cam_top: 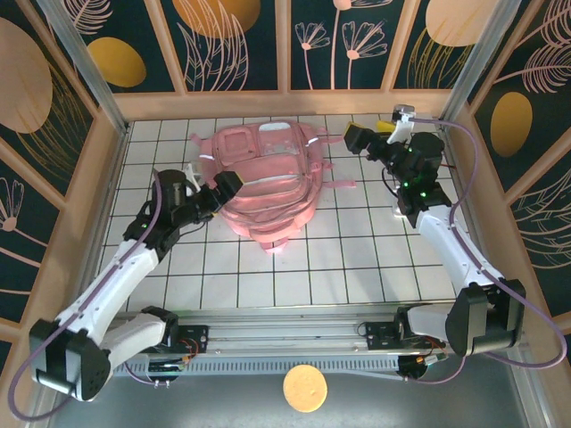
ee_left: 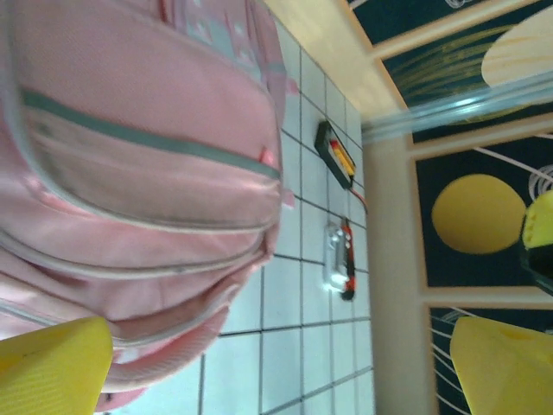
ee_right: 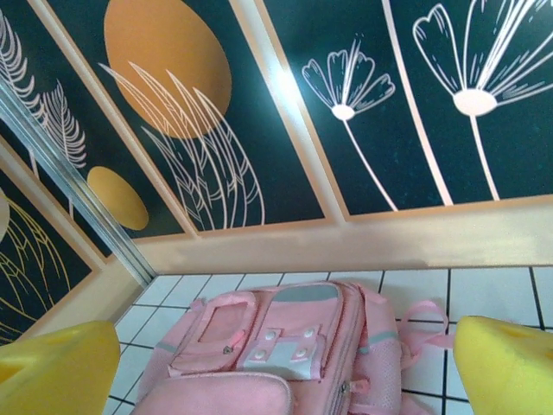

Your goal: Pack the student bag

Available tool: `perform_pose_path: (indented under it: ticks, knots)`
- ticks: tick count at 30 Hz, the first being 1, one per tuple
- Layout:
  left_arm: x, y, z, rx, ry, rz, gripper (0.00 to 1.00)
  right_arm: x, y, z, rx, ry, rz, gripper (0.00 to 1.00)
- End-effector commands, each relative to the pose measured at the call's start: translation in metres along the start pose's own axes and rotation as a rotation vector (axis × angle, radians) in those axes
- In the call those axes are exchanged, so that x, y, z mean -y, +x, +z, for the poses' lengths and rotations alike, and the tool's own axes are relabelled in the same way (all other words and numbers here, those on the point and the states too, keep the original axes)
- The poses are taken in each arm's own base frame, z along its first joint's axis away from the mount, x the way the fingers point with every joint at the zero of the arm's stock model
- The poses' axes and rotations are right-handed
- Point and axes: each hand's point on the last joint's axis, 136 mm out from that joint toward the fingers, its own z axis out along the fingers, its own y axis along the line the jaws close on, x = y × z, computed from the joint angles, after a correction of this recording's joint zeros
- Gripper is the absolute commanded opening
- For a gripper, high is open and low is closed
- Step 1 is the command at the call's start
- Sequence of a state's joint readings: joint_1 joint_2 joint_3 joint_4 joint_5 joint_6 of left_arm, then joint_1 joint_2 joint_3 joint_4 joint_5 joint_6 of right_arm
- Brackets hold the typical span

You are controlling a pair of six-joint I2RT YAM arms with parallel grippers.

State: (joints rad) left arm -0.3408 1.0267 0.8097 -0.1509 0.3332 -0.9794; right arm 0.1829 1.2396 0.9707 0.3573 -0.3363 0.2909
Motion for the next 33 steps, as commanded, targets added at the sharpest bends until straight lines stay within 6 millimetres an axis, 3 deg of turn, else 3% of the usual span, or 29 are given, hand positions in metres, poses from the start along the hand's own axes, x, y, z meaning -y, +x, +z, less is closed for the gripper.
perform_pose_path:
  ticks: [1,8,13,15,19,22,25,29,33]
  knots:
    - [-0.011,-0.022,-0.028,0.138,-0.144,0.165,0.99,-0.015,-0.034,-0.004,0.102,-0.051,-0.065,0.99]
    - [0.011,-0.058,-0.089,0.502,-0.072,0.394,0.99,-0.031,-0.040,-0.028,0.230,-0.116,-0.180,0.99]
    - [0.009,-0.063,-0.121,0.688,-0.038,0.493,0.99,-0.027,-0.039,-0.036,0.240,-0.082,-0.181,0.99]
    - [0.004,-0.066,-0.132,0.754,-0.052,0.508,0.99,-0.025,-0.041,-0.040,0.245,-0.055,-0.188,0.99]
    - [-0.026,-0.081,-0.149,0.867,-0.234,0.474,0.99,-0.014,-0.037,-0.061,0.264,0.013,-0.278,0.99]
    - [-0.038,-0.088,-0.154,0.889,-0.350,0.504,0.99,0.008,-0.026,-0.079,0.243,0.102,-0.328,0.99]
    - [-0.050,-0.093,-0.153,0.892,-0.450,0.527,0.99,0.046,-0.010,-0.096,0.192,0.225,-0.305,0.99]
    - [-0.076,-0.094,-0.148,0.886,-0.582,0.532,0.99,0.101,0.036,-0.109,0.071,0.355,-0.224,0.99]
    - [-0.099,-0.091,-0.139,0.861,-0.643,0.528,0.99,0.135,0.084,-0.107,0.002,0.392,-0.175,0.99]
